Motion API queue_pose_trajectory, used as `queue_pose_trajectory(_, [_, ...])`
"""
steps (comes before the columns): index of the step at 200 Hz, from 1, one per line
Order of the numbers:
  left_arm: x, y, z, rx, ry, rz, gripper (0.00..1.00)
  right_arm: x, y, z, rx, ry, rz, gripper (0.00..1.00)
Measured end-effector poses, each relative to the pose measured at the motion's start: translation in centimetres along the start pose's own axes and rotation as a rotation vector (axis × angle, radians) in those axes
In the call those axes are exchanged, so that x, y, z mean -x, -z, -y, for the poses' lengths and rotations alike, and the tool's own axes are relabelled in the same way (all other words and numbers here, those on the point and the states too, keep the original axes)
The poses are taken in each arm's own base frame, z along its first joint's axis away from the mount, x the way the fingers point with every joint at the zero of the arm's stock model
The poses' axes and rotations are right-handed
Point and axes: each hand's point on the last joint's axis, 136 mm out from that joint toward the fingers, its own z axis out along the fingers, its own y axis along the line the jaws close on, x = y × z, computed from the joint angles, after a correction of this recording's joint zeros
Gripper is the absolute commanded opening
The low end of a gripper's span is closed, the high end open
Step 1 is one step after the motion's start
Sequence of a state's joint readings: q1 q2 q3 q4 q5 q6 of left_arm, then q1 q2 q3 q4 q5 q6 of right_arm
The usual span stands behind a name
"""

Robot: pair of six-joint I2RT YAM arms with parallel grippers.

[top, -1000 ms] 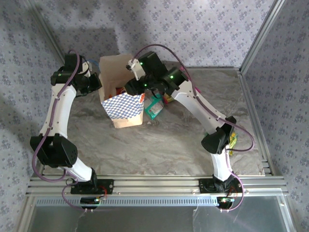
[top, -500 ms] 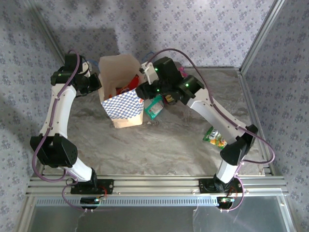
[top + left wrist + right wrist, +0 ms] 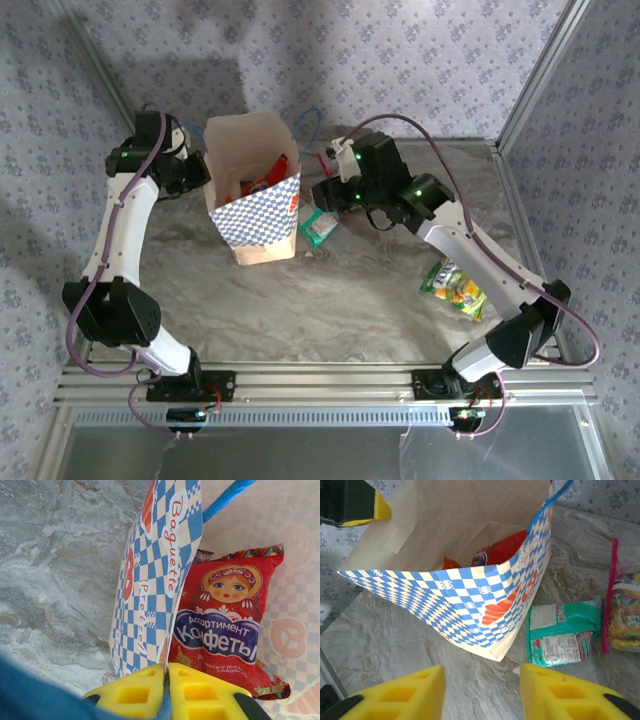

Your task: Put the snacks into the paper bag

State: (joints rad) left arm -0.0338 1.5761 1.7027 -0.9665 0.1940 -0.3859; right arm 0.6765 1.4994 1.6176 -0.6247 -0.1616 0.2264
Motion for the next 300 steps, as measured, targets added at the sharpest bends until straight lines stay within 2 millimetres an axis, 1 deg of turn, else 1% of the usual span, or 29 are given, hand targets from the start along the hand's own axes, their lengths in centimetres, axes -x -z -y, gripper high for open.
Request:
queue_pose_trajectory(27, [0.1, 0.1, 0.0, 0.003, 0.000, 0.002, 0.09, -0.7, -0.1, 1.2, -0.020, -0.045, 0.002, 0.39])
queue_pose_trajectory(67, [0.1, 0.1, -0.1, 0.008, 0.000, 0.004, 0.09, -1.8, -1.1, 2.8, -0.045, -0.114, -0.012, 0.41])
queue_pose_trajectory(84, [0.1, 0.1, -0.1, 0.010, 0.000, 0.005, 0.09, -2.3, -1.4, 3.4, -0.055, -0.141, -0.020, 0.45])
queue_pose_trajectory(95, [0.1, 0.1, -0.1, 0.010, 0.000, 0.006, 0.09, -2.5, -1.5, 3.7, -0.061, -0.160, -0.019, 0.47])
queue_pose_trajectory(117, [0.1, 0.1, -0.1, 0.010, 0.000, 0.006, 0.09, -2.6, -1.7, 4.7, -0.085, -0.199, -0.011, 0.53])
queue_pose_trajectory(136, [0.1, 0.1, -0.1, 0.010, 0.003, 0.006, 0.10, -3.0, -2.0, 5.7, -0.108, -0.240, -0.008, 0.62])
queue_pose_trajectory(169, [0.2, 0.1, -0.3, 0.021, 0.007, 0.010, 0.10, -3.9, -2.4, 7.1, -0.146, -0.303, -0.010, 0.68])
queue_pose_trajectory(223, [0.3, 0.1, -0.5, 0.030, 0.006, 0.014, 0.10, -5.4, -3.0, 8.8, -0.194, -0.379, -0.018, 0.74])
queue_pose_trajectory(251, [0.3, 0.1, -0.6, 0.038, 0.006, 0.018, 0.10, -5.6, -3.4, 9.8, -0.208, -0.419, -0.012, 0.77])
queue_pose_trajectory(278, [0.4, 0.1, -0.7, 0.047, 0.006, 0.021, 0.10, -5.8, -4.3, 10.6, -0.216, -0.449, -0.015, 0.80])
queue_pose_trajectory(300, [0.4, 0.1, -0.8, 0.048, 0.006, 0.021, 0.11, -6.5, -5.7, 11.2, -0.218, -0.473, -0.038, 0.80])
